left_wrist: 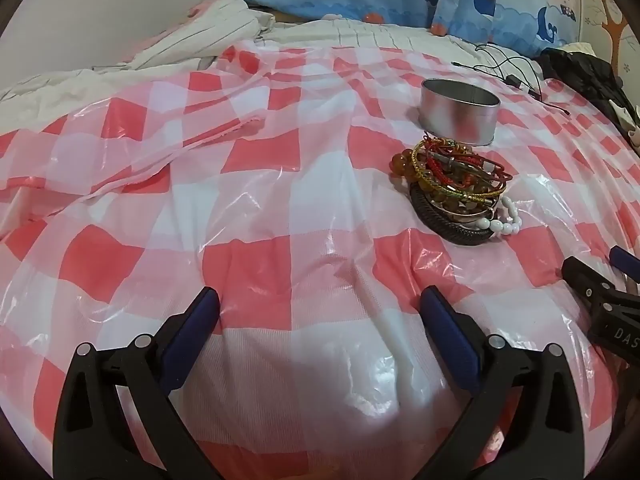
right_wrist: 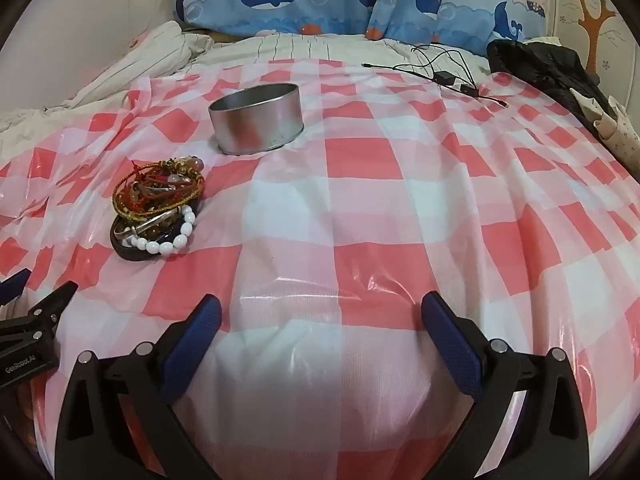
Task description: Organize jewelry
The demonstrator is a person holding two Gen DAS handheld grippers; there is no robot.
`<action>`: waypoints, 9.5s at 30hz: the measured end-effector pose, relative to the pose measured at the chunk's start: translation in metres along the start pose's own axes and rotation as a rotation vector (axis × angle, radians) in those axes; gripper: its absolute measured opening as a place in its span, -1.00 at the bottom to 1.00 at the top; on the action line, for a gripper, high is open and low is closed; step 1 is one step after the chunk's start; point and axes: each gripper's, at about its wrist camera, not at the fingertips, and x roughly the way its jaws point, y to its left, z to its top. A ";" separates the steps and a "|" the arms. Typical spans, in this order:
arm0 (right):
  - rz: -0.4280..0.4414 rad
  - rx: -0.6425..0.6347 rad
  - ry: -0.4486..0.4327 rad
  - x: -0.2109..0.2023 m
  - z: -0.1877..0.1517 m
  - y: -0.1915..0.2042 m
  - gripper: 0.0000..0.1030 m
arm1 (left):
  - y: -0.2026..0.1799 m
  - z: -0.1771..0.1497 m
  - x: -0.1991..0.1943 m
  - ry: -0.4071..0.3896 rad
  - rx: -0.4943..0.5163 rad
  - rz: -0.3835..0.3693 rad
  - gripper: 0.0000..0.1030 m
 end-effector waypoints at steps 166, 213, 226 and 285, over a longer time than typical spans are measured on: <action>0.434 -0.264 -0.047 0.017 0.070 0.079 -0.19 | 0.040 0.059 0.020 0.075 -0.158 -0.085 0.86; 0.786 0.136 -0.085 -0.015 0.088 -0.026 -0.96 | -0.020 0.064 -0.008 -0.057 0.131 -0.284 0.86; 0.723 0.197 -0.042 0.003 0.082 -0.043 -0.96 | -0.053 0.097 0.012 -0.077 0.278 -0.434 0.31; 0.564 0.068 0.155 0.057 0.063 -0.008 -0.67 | -0.081 0.097 0.038 0.087 0.320 -0.573 -0.95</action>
